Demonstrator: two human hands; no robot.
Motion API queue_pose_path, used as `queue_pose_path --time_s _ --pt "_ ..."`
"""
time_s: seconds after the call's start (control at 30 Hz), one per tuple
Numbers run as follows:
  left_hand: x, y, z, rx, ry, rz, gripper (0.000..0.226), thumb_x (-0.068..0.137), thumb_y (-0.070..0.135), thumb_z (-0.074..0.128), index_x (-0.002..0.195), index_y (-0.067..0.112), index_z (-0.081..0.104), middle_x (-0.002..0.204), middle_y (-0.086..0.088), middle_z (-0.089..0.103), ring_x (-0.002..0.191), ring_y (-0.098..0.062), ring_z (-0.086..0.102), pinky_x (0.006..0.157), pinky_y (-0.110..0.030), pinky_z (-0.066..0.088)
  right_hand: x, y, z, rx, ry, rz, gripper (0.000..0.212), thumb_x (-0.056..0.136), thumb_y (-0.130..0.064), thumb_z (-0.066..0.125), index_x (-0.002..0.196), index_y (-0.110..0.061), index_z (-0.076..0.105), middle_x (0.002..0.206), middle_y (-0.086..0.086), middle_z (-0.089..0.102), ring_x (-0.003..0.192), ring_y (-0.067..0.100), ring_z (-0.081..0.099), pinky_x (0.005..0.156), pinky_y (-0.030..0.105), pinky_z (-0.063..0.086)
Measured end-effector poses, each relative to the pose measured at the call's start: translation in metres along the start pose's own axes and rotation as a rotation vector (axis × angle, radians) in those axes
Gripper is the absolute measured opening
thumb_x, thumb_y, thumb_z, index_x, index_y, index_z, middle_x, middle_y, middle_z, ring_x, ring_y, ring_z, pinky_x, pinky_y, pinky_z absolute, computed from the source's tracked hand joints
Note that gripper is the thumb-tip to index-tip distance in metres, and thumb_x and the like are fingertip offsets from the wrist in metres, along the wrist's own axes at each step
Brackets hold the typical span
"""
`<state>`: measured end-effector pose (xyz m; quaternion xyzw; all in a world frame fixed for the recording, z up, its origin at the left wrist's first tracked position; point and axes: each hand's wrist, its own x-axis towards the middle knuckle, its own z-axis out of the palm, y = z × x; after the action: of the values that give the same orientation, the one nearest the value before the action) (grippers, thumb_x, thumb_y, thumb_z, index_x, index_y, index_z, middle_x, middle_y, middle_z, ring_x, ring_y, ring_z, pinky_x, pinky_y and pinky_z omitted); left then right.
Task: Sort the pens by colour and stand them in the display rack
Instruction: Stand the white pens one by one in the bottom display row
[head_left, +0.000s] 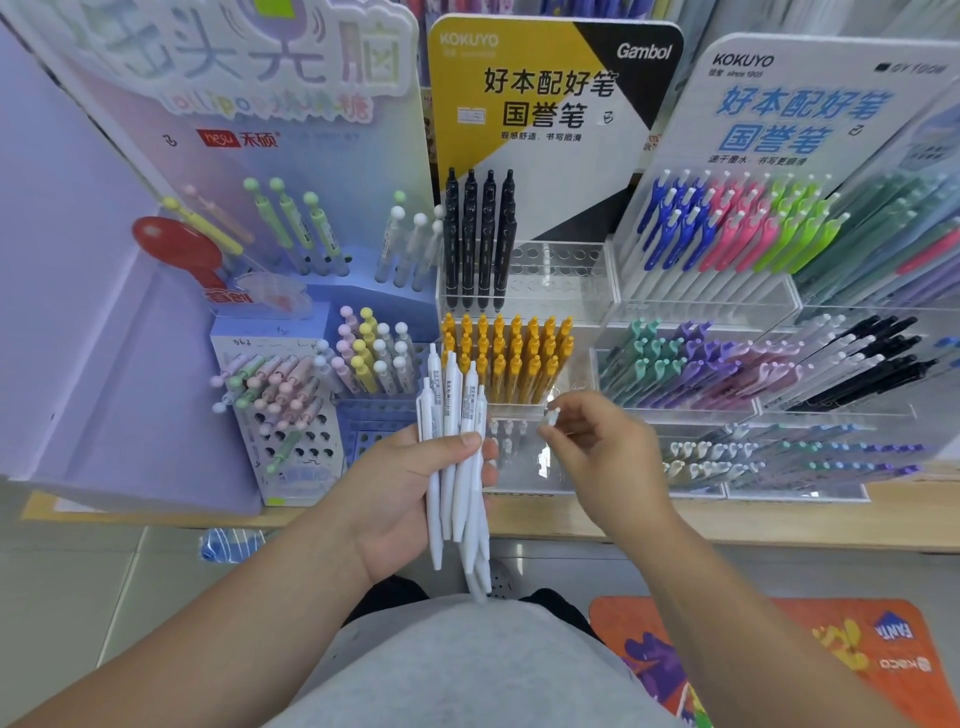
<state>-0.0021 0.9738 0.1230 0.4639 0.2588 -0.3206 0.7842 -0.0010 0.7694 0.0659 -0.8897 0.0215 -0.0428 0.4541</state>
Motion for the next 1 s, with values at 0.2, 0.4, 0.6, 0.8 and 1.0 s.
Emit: queue_pose_path --time_s 0.2,0.4,0.6,0.8,1.0 --pt "0.000 -0.002 -0.001 -0.003 0.000 -0.012 0.045 0.076 0.011 0.068 0.121 0.005 0.064 0.091 -0.012 0.073 0.074 -0.021 0.069 0.071 -0.040 0.054 -0.001 0.012 0.010 -0.119 -0.002 -0.103 0.015 0.084 -0.013 0.076 0.097 -0.016 0.069 0.079 -0.004 0.069 0.073 0.011 0.065 0.069 0.031 0.057" --pt "-0.001 -0.001 -0.001 0.004 -0.006 -0.006 0.043 0.078 0.011 0.068 0.120 0.005 0.065 0.091 -0.012 0.072 0.073 -0.021 0.069 0.073 -0.040 0.055 0.000 0.015 0.015 -0.169 -0.015 -0.193 0.020 0.082 -0.013 0.078 0.100 -0.014 0.069 0.081 -0.003 0.071 0.072 0.013 0.067 0.067 0.034 0.058" --pt "-0.001 -0.002 0.000 0.000 -0.006 -0.009 0.038 0.082 0.009 0.066 0.121 0.005 0.064 0.090 -0.012 0.072 0.070 -0.020 0.068 0.069 -0.039 0.055 0.000 0.022 0.022 -0.203 -0.033 -0.222 0.021 0.082 -0.012 0.077 0.100 -0.014 0.067 0.080 -0.001 0.070 0.072 0.018 0.066 0.066 0.035 0.057" --pt "-0.003 -0.005 0.001 0.009 -0.002 -0.017 0.040 0.080 0.009 0.067 0.120 0.003 0.064 0.090 -0.013 0.072 0.072 -0.021 0.069 0.075 -0.041 0.054 -0.003 0.034 0.037 -0.276 -0.098 -0.190 0.022 0.078 -0.010 0.079 0.099 -0.012 0.070 0.083 0.004 0.069 0.069 0.021 0.064 0.063 0.033 0.054" --pt "-0.005 -0.004 0.002 0.032 -0.028 -0.020 0.041 0.078 0.011 0.068 0.118 0.003 0.064 0.091 -0.015 0.072 0.070 -0.021 0.067 0.071 -0.041 0.055 -0.006 0.018 0.028 -0.236 -0.134 -0.032 0.025 0.085 -0.019 0.074 0.109 -0.019 0.065 0.081 -0.007 0.063 0.062 0.009 0.056 0.062 0.026 0.047"
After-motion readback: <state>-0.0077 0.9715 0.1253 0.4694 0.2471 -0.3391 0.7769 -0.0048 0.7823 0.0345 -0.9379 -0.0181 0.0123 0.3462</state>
